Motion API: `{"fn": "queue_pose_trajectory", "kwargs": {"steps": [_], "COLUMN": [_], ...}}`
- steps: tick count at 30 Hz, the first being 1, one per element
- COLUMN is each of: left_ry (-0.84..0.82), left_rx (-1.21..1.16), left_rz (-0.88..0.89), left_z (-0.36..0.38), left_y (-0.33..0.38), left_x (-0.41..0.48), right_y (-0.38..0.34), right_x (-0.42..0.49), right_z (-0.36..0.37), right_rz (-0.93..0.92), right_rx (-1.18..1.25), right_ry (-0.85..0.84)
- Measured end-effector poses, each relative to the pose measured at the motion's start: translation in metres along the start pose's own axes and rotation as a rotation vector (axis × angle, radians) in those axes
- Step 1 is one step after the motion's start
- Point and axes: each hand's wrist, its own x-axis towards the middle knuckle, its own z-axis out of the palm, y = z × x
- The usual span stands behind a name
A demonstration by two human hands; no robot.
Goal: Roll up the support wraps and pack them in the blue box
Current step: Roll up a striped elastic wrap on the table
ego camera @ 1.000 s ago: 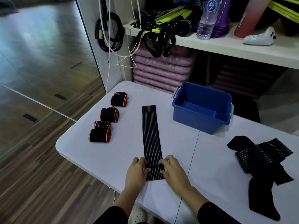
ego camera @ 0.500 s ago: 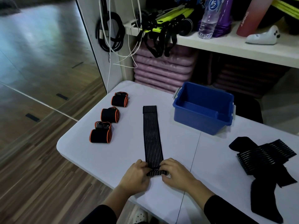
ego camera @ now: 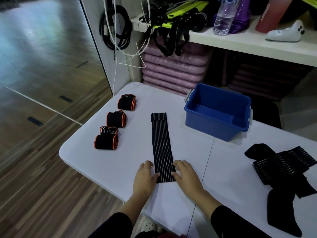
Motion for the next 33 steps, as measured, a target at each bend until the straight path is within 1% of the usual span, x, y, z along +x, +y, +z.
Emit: {"fn": "queue_pose_trajectory", "kwargs": {"steps": [2,3,5,8,11,13,15,17,19,20,23,25,27,30,31,33], "left_ry": [0.02,0.01,-0.017,-0.062,-0.067,-0.048,-0.041,-0.065,-0.101,-0.122,-0.141,-0.107,-0.049,0.038,0.057,0.062], "left_rx": [0.091,0.129,0.216,0.42,0.503,0.479,0.371,0.166,-0.033,-0.096,-0.181,-0.189,-0.096,0.079,0.105,0.169], "left_rz": [0.173,0.267,0.419,0.554,0.618,0.625,0.575,0.4,0.174,0.092,-0.078,-0.133,-0.109,0.025,0.091,0.302], "left_z": [-0.001,-0.003,-0.007,-0.013,-0.015,-0.015,-0.014,-0.015,-0.016,-0.015,-0.01,-0.005,-0.002,0.001,0.0,-0.003], "left_y": [-0.004,-0.005,-0.012,-0.023,-0.021,-0.018,-0.013,-0.008,-0.002,0.0,0.005,0.007,0.009,0.004,0.002,-0.004], "left_x": [0.0,0.001,0.002,0.004,0.005,0.005,0.005,0.004,0.006,0.007,0.009,0.009,0.006,0.002,0.001,0.004], "right_y": [0.005,0.008,0.013,0.019,0.015,0.012,0.008,0.003,-0.001,-0.002,-0.004,-0.005,-0.005,-0.001,0.0,0.004], "right_x": [-0.001,0.0,0.002,0.006,0.008,0.008,0.008,0.008,0.01,0.011,0.011,0.012,0.012,0.012,0.012,0.012], "right_z": [-0.004,-0.006,-0.012,-0.015,-0.012,-0.011,-0.011,-0.012,-0.014,-0.013,-0.006,-0.002,0.0,-0.002,-0.004,-0.009], "right_rz": [-0.16,-0.219,-0.282,-0.328,-0.353,-0.357,-0.326,-0.227,-0.085,-0.027,0.092,0.124,0.107,-0.01,-0.078,-0.222], "right_rx": [-0.044,-0.066,-0.143,-0.233,-0.227,-0.214,-0.155,-0.052,0.058,0.102,0.159,0.15,0.126,0.073,0.035,-0.054], "right_ry": [-0.014,-0.058,-0.159,-0.223,-0.181,-0.144,-0.102,-0.086,-0.127,-0.152,-0.146,-0.116,-0.077,-0.019,-0.018,-0.028]}}
